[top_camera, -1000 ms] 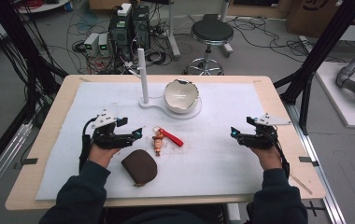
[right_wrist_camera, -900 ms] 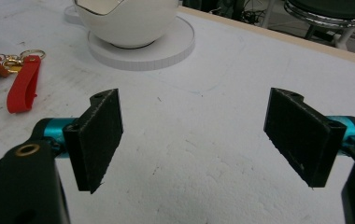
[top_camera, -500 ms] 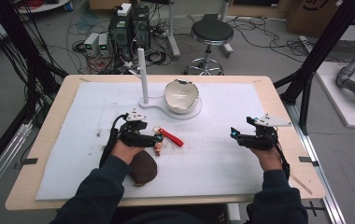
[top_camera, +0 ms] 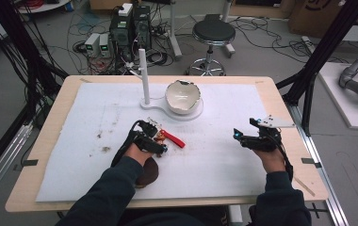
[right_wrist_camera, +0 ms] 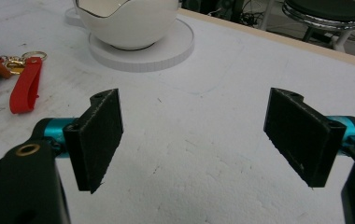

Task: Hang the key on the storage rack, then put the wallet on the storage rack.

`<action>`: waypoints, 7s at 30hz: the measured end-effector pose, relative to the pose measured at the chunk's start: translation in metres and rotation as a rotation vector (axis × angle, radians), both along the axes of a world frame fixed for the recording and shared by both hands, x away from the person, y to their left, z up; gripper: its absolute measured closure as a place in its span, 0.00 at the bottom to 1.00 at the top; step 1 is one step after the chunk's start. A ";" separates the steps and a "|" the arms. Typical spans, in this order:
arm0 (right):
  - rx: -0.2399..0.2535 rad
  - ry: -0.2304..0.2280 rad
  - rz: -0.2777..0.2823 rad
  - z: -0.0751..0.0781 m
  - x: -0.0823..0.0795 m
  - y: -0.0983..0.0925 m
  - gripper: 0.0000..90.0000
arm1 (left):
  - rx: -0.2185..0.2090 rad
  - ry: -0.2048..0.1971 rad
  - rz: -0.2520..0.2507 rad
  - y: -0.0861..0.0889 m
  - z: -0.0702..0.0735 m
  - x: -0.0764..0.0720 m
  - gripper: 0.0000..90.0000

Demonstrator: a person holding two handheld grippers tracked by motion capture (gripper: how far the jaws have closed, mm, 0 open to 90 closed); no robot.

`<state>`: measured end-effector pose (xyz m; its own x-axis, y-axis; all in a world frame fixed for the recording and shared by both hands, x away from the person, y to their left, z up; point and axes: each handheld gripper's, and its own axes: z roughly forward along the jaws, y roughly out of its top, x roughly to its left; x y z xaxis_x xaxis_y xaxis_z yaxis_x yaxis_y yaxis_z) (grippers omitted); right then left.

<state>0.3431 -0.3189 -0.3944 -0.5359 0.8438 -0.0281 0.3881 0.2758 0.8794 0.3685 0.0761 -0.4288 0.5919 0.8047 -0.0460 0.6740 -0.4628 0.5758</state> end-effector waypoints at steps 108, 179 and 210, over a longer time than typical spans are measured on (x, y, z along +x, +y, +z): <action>0.003 0.021 0.014 -0.005 0.003 -0.003 0.23 | -0.244 -0.342 -0.009 0.091 0.185 0.098 0.62; 0.002 0.019 0.031 -0.005 0.006 0.004 0.23 | -0.434 -0.331 -0.063 0.151 0.033 -0.029 0.24; 0.000 0.024 0.069 -0.004 0.006 0.018 0.22 | -0.328 -0.109 -0.136 0.076 -0.008 -0.037 0.45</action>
<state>0.3493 -0.3012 -0.3987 -0.5935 0.8047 -0.0150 0.3888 0.3030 0.8700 0.3319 0.1521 -0.4368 0.7078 0.6714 -0.2196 0.5460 -0.3227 0.7731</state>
